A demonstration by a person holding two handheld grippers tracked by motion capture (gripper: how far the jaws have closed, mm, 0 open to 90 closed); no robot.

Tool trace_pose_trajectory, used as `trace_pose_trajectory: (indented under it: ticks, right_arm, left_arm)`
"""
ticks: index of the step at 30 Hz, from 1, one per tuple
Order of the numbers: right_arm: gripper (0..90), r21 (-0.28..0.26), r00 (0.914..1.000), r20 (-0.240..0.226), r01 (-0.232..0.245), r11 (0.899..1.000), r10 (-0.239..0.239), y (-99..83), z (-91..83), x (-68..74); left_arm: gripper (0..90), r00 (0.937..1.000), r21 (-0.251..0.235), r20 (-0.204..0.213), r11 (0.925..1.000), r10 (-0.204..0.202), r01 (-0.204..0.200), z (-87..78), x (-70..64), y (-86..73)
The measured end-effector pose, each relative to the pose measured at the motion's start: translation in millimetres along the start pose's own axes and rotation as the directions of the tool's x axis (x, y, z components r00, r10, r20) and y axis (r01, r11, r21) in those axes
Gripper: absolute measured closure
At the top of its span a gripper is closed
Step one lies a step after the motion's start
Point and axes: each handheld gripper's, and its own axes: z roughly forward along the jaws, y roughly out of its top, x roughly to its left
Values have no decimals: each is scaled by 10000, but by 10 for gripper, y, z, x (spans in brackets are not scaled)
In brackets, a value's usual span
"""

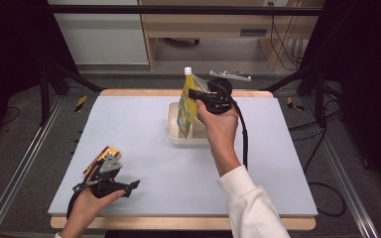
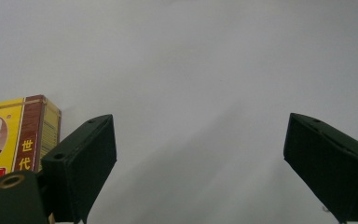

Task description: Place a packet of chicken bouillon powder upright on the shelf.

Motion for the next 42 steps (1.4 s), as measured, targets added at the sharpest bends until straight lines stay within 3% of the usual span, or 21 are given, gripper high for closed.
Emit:
trace_pose_trajectory:
  ticks: [12, 29, 34, 42]
  right_arm:
    - [900, -314, 9988, 486, 100, 9995, -84, 25, 102, -58]
    - [900, -119, 9962, 854, 167, 9998, -156, -23, 270, -134]
    - [900, -65, 9930, 1148, 287, 9996, -278, -33, 273, -147]
    - [900, -96, 9932, 1148, 180, 9998, -168, -42, 301, -196]
  left_arm:
    - [92, 10000, 67, 56, 10000, 9, -9, 15, -4, -10]
    - [94, 9998, 141, 135, 9998, 122, -124, 27, -26, -14]
    - [94, 9998, 146, 130, 9998, 150, -152, 28, -26, -13]
    - [95, 9998, 140, 122, 9998, 164, -166, 32, -31, -13]
